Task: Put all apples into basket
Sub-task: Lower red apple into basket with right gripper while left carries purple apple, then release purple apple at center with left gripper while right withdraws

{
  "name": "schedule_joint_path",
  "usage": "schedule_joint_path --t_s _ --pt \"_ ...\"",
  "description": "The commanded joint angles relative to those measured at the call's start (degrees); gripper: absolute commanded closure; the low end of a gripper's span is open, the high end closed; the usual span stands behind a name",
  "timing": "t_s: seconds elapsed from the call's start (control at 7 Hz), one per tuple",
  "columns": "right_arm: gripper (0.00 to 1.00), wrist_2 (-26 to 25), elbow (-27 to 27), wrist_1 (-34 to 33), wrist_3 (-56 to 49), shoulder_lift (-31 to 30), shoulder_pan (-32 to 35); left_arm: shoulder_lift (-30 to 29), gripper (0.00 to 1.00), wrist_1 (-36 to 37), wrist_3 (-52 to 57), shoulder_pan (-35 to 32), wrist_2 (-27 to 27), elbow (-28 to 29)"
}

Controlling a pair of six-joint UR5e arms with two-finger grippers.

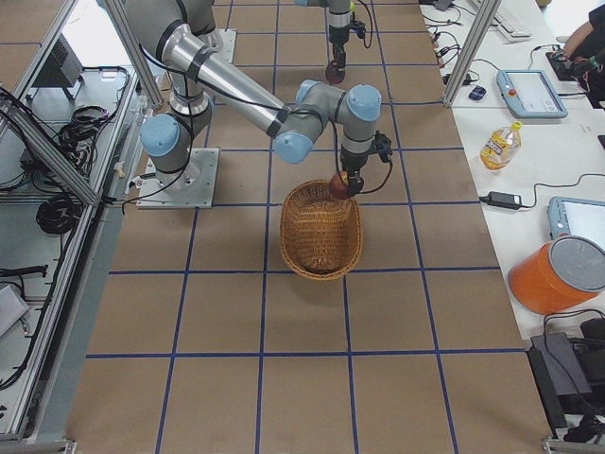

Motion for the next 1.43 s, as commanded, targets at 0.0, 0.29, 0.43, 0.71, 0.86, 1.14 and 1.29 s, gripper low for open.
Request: schedule_joint_path --t_s 0.0,0.29,0.43,0.71,0.86,1.14,1.29 --pt "0.49 0.8 3.1 -8.0 -10.1 2.7 -9.4 -3.8 0.90 2.1 -6.0 -3.6 0.1 4.7" --pt "0.43 2.1 3.6 -9.8 -10.7 4.6 -12.6 -6.1 0.72 2.9 -7.8 -4.7 0.3 5.4" --pt "0.03 2.9 4.0 -9.9 -10.7 4.7 -12.7 -6.9 0.68 2.9 -7.9 -5.1 0.3 5.5" --pt "0.00 2.4 4.0 -8.9 -10.9 3.4 -12.6 -6.9 0.02 2.9 -7.6 -5.1 2.8 4.8" --pt "0.00 2.8 4.4 -7.7 -10.4 0.7 -11.6 -4.4 0.00 -0.4 -6.4 -3.7 2.8 4.8" --pt "0.00 2.0 4.4 -2.5 -3.4 -4.0 -0.6 1.4 0.00 -15.5 5.7 2.9 3.6 6.9" --pt "0.03 1.8 4.0 -3.1 4.2 -4.5 6.7 4.7 0.00 -23.2 16.5 8.9 8.3 7.7"
